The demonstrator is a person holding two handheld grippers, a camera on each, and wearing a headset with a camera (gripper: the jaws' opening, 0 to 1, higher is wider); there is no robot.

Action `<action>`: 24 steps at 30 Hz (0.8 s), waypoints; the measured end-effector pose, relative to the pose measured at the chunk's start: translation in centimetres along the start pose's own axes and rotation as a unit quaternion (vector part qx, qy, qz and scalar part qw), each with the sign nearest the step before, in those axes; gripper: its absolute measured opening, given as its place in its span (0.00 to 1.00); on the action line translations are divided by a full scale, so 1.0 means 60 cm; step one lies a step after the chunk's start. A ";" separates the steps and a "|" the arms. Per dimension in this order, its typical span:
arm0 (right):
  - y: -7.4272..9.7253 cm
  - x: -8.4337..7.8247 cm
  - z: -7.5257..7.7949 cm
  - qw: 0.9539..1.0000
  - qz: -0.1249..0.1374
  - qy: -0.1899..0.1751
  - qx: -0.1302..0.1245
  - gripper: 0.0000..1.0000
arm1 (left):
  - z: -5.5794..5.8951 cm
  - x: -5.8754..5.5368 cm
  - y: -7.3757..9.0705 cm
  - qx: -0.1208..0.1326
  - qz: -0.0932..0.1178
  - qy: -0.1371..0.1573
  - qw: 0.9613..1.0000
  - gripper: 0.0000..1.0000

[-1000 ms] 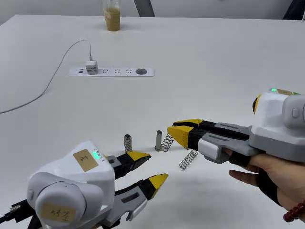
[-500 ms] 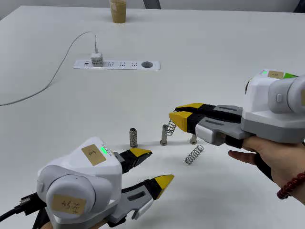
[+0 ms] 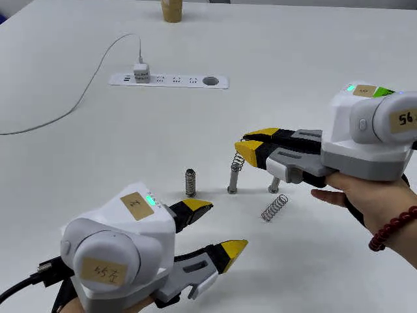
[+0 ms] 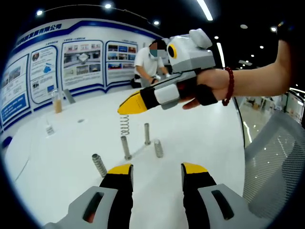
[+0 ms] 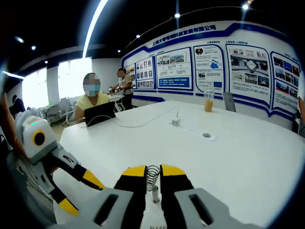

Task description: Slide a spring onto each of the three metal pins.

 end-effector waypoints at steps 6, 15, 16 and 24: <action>-0.010 -0.001 0.004 0.999 -0.010 0.034 -0.010 0.11 | -0.004 -0.003 0.001 0.005 -0.005 0.015 1.000 0.45; -0.017 -0.007 0.002 0.998 -0.021 0.058 -0.006 0.11 | -0.006 -0.007 0.001 0.008 -0.010 0.023 1.000 0.48; -0.018 -0.008 0.001 0.998 -0.023 0.061 -0.006 0.11 | -0.006 -0.007 0.001 0.008 -0.011 0.024 1.000 0.48; -0.023 -0.019 -0.002 0.996 -0.040 0.083 -0.005 0.11 | -0.007 -0.009 0.001 0.006 -0.012 0.028 1.000 0.47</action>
Point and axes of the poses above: the centre of the closed fingertips' face, and the gripper's own axes: y roughly backward along the fingers, z roughly to its right, x roughly out of its top, the point moved 8 cm from there along y, roughly backward along the fingers, and after that the axes turned 1 degree about -z, right-handed, at the moved point
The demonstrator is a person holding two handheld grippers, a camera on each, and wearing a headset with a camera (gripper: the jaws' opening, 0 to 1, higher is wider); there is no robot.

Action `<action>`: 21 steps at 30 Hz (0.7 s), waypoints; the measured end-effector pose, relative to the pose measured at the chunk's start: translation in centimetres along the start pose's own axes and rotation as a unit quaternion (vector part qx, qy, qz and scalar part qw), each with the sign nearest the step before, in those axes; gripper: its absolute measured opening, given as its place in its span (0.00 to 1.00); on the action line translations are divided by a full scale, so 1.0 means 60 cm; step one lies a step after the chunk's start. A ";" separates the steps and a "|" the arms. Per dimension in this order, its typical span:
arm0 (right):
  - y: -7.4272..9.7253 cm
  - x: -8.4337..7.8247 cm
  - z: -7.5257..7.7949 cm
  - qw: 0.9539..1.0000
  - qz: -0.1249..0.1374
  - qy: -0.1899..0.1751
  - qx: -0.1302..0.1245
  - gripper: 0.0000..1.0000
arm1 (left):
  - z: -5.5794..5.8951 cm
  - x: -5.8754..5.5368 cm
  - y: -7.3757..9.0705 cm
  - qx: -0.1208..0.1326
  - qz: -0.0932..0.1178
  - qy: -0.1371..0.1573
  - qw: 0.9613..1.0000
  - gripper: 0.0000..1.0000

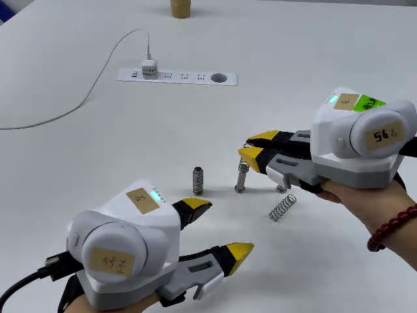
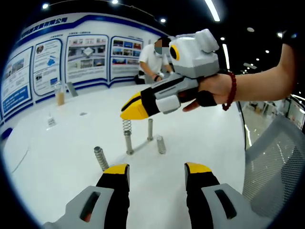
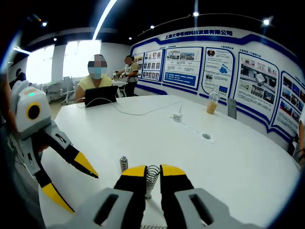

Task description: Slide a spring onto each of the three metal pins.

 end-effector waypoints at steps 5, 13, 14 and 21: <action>-0.008 -0.010 -0.002 1.000 -0.014 0.013 0.002 0.11 | -0.002 -0.001 0.000 0.003 -0.002 -0.001 1.000 0.47; -0.019 -0.029 -0.005 1.000 -0.030 0.008 0.002 0.11 | -0.006 0.001 -0.001 0.007 0.001 0.001 1.000 0.48; -0.020 -0.032 -0.005 0.999 -0.033 0.008 0.001 0.11 | -0.006 0.001 -0.001 0.006 0.001 0.001 1.000 0.48; -0.027 -0.043 -0.011 0.999 -0.051 0.012 0.003 0.11 | -0.007 0.001 -0.001 0.007 0.000 0.002 1.000 0.47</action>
Point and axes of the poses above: the centre of the closed fingertips' face, and the gripper's own axes: y roughly backward along the fingers, z roughly to its right, x roughly out of its top, the point moved 8 cm from there along y, roughly backward along the fingers, and after that the axes turned 1 degree about -z, right-handed, at the moved point
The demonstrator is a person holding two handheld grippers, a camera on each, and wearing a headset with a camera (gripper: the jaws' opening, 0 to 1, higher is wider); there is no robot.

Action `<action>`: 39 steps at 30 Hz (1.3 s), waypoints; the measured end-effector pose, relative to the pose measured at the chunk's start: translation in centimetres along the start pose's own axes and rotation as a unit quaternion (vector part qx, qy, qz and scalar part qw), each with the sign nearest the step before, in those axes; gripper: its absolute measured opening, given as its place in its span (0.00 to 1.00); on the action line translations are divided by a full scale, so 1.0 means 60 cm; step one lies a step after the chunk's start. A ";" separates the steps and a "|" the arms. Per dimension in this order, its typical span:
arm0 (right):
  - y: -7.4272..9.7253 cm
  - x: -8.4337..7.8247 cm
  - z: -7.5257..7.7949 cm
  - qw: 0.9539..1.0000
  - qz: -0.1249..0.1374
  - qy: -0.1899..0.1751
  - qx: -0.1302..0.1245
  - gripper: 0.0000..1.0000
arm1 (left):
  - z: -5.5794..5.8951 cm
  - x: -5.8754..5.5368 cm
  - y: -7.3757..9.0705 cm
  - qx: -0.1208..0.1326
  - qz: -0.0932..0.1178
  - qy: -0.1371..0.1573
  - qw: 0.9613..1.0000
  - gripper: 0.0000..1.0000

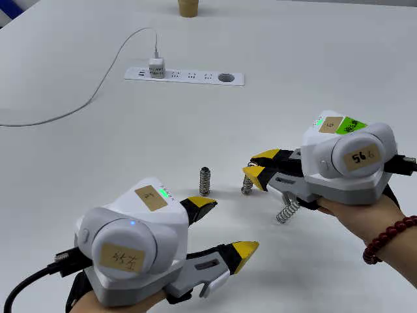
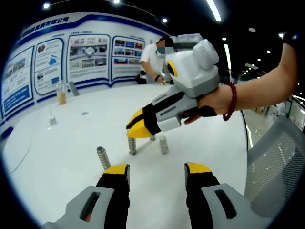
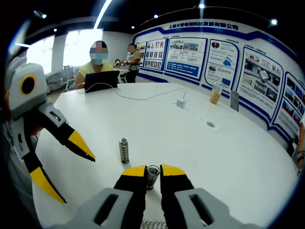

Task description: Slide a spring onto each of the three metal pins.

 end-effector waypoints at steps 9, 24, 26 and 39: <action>-0.004 -0.009 -0.003 1.000 -0.008 -0.006 0.001 0.11 | -0.001 0.001 -0.001 0.003 0.000 0.001 1.000 0.46; -0.003 -0.008 -0.003 0.999 -0.003 -0.050 -0.007 0.15 | -0.003 0.001 -0.001 0.007 0.001 0.003 1.000 0.47; 0.001 -0.006 -0.003 0.999 -0.001 -0.053 -0.008 0.16 | -0.003 0.002 -0.002 0.009 0.000 0.003 1.000 0.47; 0.046 0.011 0.004 0.995 0.027 -0.097 -0.014 0.33 | 0.005 0.015 -0.010 0.011 0.005 -0.013 1.000 0.48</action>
Point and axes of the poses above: the centre of the closed fingertips' face, and the gripper's own axes: y roughly backward along the fingers, z roughly to its right, x roughly out of its top, the point moved 8 cm from there along y, roughly backward along the fingers, and after that the axes turned 1 degree about -z, right-handed, at the moved point
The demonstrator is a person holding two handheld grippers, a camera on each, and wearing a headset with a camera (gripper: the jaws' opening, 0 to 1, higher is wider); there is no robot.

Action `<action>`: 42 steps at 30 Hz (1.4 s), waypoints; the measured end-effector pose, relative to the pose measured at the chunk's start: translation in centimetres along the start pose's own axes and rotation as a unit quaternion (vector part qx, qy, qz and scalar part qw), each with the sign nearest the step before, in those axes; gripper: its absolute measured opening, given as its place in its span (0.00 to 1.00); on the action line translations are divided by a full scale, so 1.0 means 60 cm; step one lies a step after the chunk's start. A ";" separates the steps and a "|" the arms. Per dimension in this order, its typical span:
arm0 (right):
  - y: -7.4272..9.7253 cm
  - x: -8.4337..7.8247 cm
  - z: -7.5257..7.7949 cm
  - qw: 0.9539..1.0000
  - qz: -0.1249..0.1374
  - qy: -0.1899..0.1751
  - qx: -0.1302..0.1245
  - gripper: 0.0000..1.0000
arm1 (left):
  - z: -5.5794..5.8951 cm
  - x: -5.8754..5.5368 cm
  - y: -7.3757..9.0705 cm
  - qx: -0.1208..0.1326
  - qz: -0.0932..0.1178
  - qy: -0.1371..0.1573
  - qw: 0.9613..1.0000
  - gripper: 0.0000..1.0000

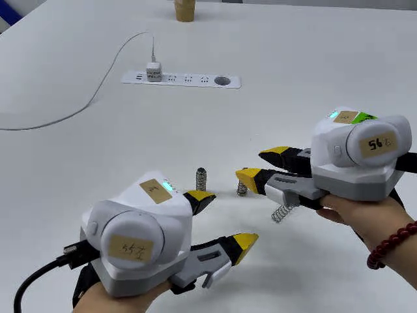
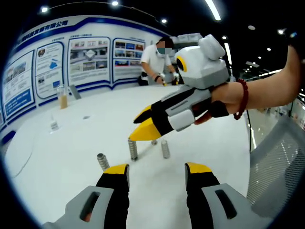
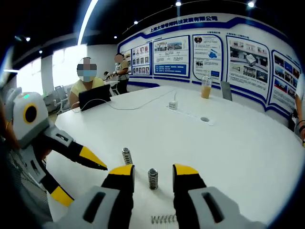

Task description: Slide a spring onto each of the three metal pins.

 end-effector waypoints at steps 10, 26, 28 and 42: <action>0.043 0.001 0.007 1.000 0.013 -0.023 -0.005 0.44 | 0.011 0.007 -0.015 -0.004 -0.003 -0.014 1.000 0.49; 0.107 -0.015 0.008 0.999 0.030 -0.037 -0.007 0.48 | 0.016 0.006 -0.064 -0.002 -0.014 -0.030 0.999 0.42; 0.112 -0.018 0.007 0.999 0.031 -0.039 -0.005 0.49 | 0.016 0.005 -0.069 -0.001 -0.016 -0.031 0.999 0.41; 0.150 -0.051 0.014 0.999 0.019 -0.038 0.001 0.53 | 0.018 0.000 -0.111 -0.016 -0.022 -0.042 0.999 0.35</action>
Point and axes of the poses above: the centre of the closed fingertips' face, and the gripper's own axes: y roughly backward along the fingers, z roughly to its right, x roughly out of its top, the point moved 8 cm from there along y, roughly backward along the fingers, and after that the axes turned 1 degree about -z, right-handed, at the moved point
